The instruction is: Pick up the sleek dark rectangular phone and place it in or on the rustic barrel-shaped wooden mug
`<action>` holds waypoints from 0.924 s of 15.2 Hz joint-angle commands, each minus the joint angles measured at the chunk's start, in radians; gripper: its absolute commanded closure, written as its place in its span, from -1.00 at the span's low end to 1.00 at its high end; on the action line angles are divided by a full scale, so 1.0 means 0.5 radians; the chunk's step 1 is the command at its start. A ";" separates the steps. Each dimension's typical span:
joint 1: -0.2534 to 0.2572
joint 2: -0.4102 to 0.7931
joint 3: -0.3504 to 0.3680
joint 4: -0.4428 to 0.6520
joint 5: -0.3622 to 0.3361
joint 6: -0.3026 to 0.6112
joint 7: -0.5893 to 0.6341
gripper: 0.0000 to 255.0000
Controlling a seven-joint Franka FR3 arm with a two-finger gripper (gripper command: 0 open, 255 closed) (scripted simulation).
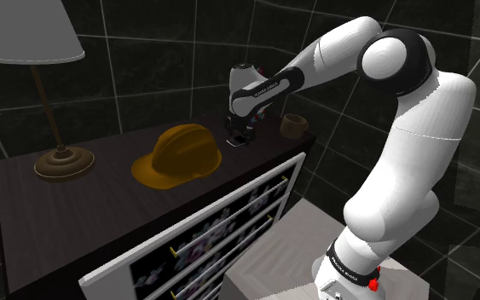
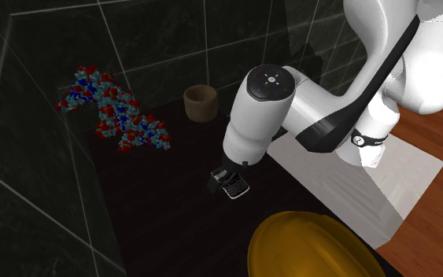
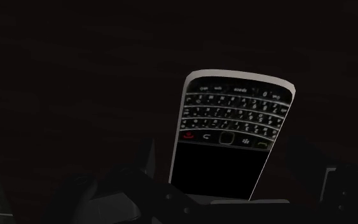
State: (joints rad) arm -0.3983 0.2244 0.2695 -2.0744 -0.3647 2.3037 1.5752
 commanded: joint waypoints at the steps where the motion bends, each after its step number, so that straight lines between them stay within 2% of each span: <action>1: 0.000 0.000 0.000 0.000 0.000 0.001 0.000 -1.00; 3: 0.000 0.000 0.000 0.000 0.000 0.001 0.000 -1.00; 4: 0.000 0.000 0.000 0.000 0.000 0.001 0.000 1.00; 14: -0.002 -0.016 0.003 0.007 0.012 -0.020 -0.011 1.00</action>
State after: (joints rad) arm -0.3985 0.2194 0.2706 -2.0736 -0.3619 2.2996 1.5731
